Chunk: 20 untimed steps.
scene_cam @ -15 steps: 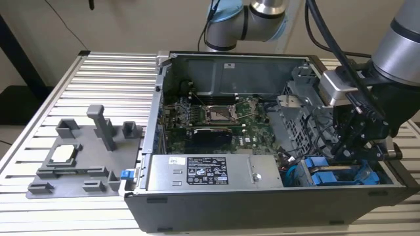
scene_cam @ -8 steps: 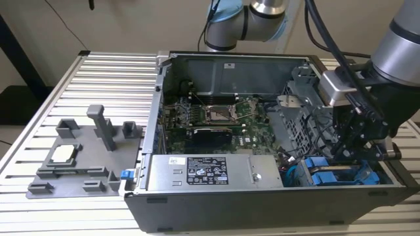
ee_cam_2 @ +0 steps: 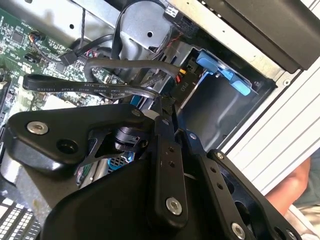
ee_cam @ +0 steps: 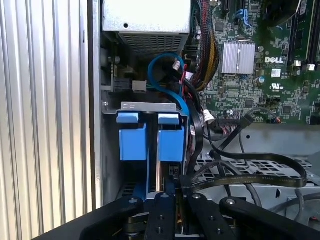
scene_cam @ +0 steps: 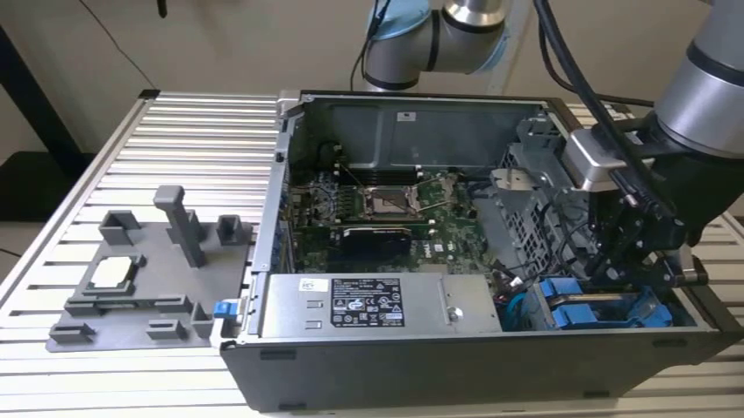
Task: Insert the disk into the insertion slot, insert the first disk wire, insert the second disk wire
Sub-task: 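Insert the second disk wire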
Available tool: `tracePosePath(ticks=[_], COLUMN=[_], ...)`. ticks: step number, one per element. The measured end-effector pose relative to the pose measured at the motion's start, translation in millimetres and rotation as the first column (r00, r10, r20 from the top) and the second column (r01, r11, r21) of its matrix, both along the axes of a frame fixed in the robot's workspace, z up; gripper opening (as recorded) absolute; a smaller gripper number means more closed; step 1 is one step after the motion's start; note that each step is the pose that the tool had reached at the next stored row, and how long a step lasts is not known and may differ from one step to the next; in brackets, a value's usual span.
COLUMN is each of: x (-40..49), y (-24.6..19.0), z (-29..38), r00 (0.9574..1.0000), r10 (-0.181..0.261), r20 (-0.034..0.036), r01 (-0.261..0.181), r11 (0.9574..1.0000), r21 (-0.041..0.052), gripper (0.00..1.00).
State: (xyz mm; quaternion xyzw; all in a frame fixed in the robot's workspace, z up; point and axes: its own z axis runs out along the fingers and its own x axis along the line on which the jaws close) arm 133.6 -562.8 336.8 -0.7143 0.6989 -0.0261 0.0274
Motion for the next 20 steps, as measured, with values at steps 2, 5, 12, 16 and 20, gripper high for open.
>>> tracePosePath(ticks=[2, 5, 12, 16, 20], x=[0.1, 0.1, 0.1, 0.1, 0.1], y=[0.0, 0.0, 0.1, 0.0, 0.0], z=[-0.5, -1.1, 0.6, 8.9, 9.5], r00=[1.0000, 1.0000, 1.0000, 1.0000, 1.0000], r10=[0.000, 0.000, 0.000, 0.000, 0.000], r20=[0.0001, 0.0001, 0.0001, -0.0017, -0.0019], r01=[0.000, 0.000, 0.000, 0.000, 0.000], r11=[1.0000, 1.0000, 1.0000, 1.0000, 1.0000], r21=[0.0001, 0.0007, 0.0007, 0.0006, -0.0012], gripper=[0.16, 0.16, 0.24, 0.24, 0.24])
